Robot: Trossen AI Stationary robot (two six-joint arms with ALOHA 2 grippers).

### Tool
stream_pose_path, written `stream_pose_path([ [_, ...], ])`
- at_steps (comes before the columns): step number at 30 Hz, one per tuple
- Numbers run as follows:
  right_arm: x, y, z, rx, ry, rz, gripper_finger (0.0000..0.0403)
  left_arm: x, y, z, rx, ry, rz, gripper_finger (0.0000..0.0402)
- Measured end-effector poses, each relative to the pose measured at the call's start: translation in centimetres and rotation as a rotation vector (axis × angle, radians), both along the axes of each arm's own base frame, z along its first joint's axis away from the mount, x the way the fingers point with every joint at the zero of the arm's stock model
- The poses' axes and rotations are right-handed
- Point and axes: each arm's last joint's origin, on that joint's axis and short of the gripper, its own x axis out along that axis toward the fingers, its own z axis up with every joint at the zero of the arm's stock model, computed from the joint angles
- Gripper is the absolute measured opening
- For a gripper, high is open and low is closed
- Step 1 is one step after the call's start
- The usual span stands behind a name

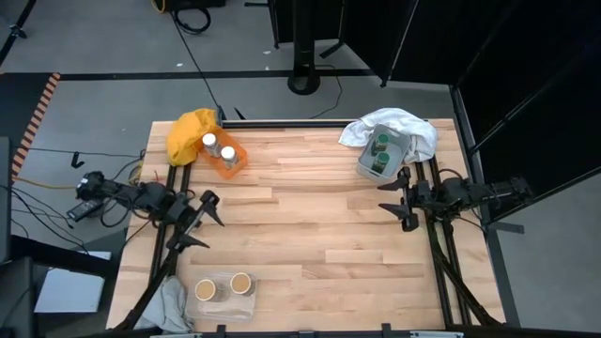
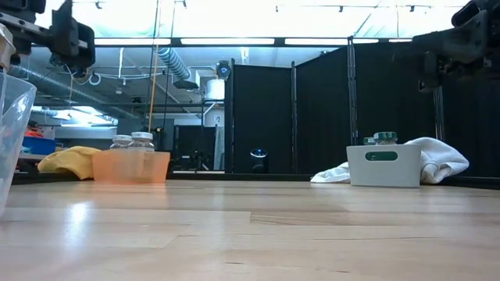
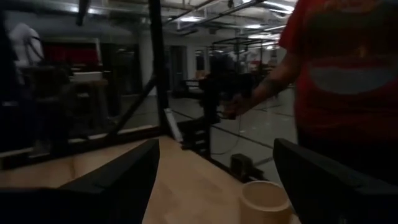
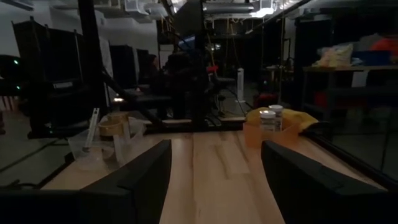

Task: Sort spices by type
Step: Return to Home Position

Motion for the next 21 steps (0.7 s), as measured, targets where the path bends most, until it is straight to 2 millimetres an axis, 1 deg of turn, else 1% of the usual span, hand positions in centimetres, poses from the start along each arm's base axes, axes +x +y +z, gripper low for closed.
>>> stream_pose_path([
  [3, 0.02, -0.08, -0.14, -0.002, 0.014, -0.009, 0.0257, 0.13, 0.27, -0.02, 0.014, -0.008, 0.068, 0.0321],
  [8, 0.03, -0.17, -0.21, -0.003, 0.022, -0.018, 0.0254, 0.38, 0.64, -0.42, 0.006, 0.042, 0.193, 0.0321],
  [14, 0.07, -0.16, -0.62, 0.011, 0.063, -0.016, 0.0257, 0.39, 0.7, -0.35, 0.002, 0.035, 0.218, 0.0321],
  [21, 0.07, -0.16, -0.64, 0.01, 0.066, -0.016, 0.0255, 0.39, 0.71, -0.33, -0.005, 0.036, 0.218, 0.0321],
])
